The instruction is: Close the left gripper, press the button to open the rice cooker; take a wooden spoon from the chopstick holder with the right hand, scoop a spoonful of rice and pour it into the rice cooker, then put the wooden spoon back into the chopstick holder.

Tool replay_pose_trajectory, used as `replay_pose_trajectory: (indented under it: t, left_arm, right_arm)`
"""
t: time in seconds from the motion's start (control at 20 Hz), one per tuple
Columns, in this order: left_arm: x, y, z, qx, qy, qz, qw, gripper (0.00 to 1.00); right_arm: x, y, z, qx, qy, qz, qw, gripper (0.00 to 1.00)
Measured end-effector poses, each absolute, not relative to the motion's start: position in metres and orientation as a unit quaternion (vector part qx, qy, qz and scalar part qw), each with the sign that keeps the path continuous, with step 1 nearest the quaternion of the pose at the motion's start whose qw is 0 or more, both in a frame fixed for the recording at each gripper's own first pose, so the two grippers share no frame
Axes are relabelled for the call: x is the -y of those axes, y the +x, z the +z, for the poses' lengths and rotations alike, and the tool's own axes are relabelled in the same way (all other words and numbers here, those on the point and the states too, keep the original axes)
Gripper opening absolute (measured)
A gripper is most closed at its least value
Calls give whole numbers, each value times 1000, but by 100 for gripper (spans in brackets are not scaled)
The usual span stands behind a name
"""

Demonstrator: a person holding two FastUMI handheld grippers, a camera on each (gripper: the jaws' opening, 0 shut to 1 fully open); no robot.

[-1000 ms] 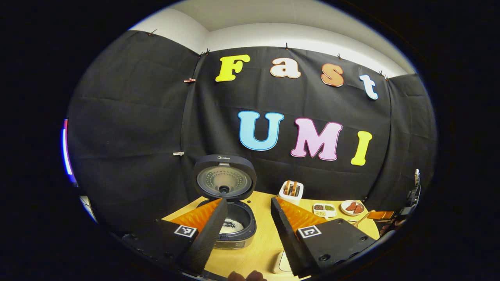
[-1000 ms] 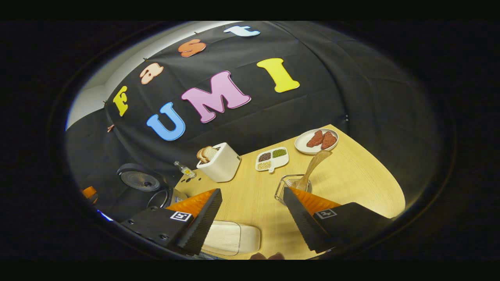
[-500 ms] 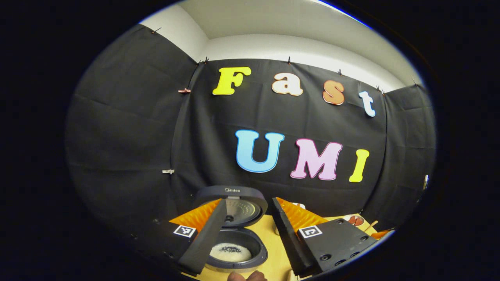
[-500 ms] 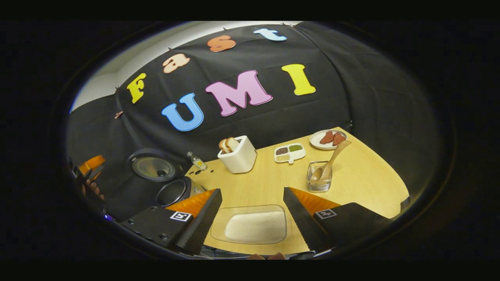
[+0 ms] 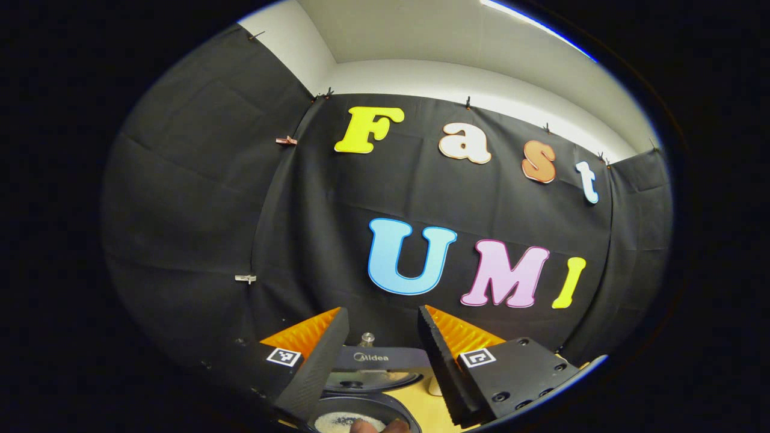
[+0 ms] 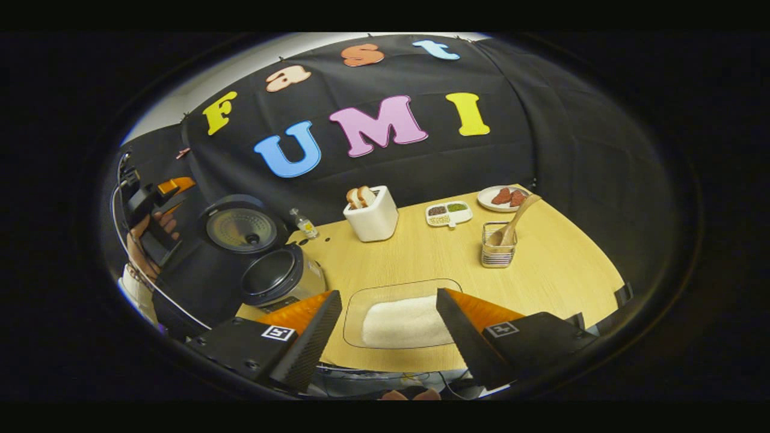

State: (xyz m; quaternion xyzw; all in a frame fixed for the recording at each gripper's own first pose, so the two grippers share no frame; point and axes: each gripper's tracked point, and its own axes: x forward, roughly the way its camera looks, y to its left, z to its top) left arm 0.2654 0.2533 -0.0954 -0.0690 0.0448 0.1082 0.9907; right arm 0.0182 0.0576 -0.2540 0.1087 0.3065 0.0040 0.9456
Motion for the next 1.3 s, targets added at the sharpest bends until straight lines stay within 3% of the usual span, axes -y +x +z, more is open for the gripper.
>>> replay_pose_trajectory:
  t: [0.25, 0.35, 0.4, 0.5, 0.75, 1.3]
  left_arm:
    - [-265, 294, -162, -140, -96, 125, 978, 81]
    - [-261, 291, -150, -115, -78, 123, 983, 85]
    - [-259, 287, -154, -122, -80, 122, 982, 81]
    - [-255, 274, -158, -121, -70, 121, 983, 84]
    - [-238, 233, -170, -126, -64, 117, 983, 82]
    - [-196, 130, -257, -187, -37, 109, 976, 82]
  right_arm:
    - [-51, 18, -245, -305, 98, -3, 947, 99]
    - [-50, 19, -244, -305, 104, -5, 947, 99]
    - [-50, 19, -246, -307, 108, -5, 946, 99]
    - [-50, 21, -250, -312, 112, -2, 943, 99]
    - [-58, 26, -253, -316, 117, 14, 941, 99]
    - [-63, 24, -268, -340, 136, 26, 930, 98]
